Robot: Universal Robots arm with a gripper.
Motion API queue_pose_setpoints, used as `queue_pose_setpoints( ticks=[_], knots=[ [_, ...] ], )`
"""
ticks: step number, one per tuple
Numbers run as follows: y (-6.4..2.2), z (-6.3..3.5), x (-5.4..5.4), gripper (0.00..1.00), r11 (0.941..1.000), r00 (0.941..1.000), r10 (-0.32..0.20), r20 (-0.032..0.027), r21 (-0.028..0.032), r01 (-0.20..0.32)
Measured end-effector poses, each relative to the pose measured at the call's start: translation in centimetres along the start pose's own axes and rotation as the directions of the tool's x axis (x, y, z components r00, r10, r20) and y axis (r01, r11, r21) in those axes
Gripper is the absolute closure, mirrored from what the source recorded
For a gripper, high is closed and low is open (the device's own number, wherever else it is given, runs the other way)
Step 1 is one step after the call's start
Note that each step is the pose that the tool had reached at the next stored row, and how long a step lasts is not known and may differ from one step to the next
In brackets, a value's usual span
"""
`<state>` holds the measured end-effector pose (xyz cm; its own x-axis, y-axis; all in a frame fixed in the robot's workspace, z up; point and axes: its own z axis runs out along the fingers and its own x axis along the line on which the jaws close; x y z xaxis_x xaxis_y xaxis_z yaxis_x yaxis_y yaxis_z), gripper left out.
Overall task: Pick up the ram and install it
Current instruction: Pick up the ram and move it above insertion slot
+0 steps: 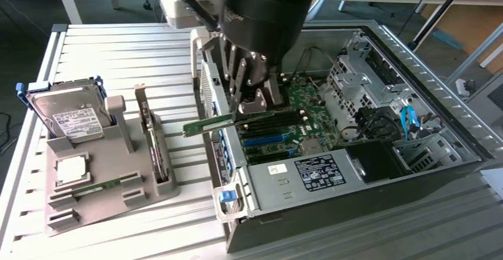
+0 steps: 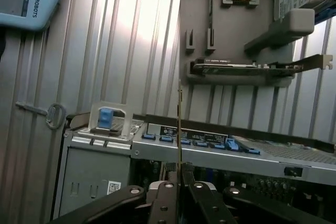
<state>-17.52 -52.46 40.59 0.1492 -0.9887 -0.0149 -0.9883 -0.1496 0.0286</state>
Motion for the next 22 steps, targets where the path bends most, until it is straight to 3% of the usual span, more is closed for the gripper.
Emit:
queue_pose_setpoints(
  ticks=[22],
  knots=[
    [-10.92,-0.31,1.6,0.87,1.0000,1.0000,0.000,0.0003,-0.0026,0.000]
  ],
)
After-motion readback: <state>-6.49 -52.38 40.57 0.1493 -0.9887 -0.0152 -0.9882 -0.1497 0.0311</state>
